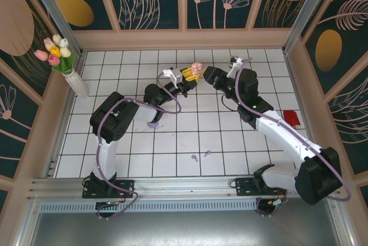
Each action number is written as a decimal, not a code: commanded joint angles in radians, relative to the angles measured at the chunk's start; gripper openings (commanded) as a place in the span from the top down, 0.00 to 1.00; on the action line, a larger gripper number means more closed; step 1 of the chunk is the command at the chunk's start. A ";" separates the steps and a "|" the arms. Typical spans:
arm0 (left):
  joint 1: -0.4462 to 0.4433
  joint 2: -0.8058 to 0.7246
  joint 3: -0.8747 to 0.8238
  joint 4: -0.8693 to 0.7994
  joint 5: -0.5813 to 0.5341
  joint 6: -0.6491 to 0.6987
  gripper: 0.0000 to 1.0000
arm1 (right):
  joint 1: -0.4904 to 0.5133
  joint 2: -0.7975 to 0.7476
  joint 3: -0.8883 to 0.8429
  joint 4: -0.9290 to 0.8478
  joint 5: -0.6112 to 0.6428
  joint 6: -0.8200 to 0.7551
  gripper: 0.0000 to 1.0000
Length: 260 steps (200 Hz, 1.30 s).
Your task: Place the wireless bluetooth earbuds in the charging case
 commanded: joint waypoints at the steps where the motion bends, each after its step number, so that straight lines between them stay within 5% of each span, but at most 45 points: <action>1: -0.007 -0.007 -0.053 0.157 0.017 0.004 1.00 | -0.023 -0.027 0.049 -0.126 0.077 -0.038 0.46; 120: -0.007 -0.085 -0.119 0.058 0.123 0.023 1.00 | -0.068 0.690 0.981 -0.858 -0.042 -0.318 0.71; 221: -0.007 -0.073 -0.047 -0.052 0.066 0.003 1.00 | 0.040 0.450 0.613 -0.797 0.028 -0.258 0.78; 260: -0.007 -0.077 -0.028 -0.169 0.053 -0.044 1.00 | -0.042 0.336 0.475 -0.714 0.139 -0.103 0.63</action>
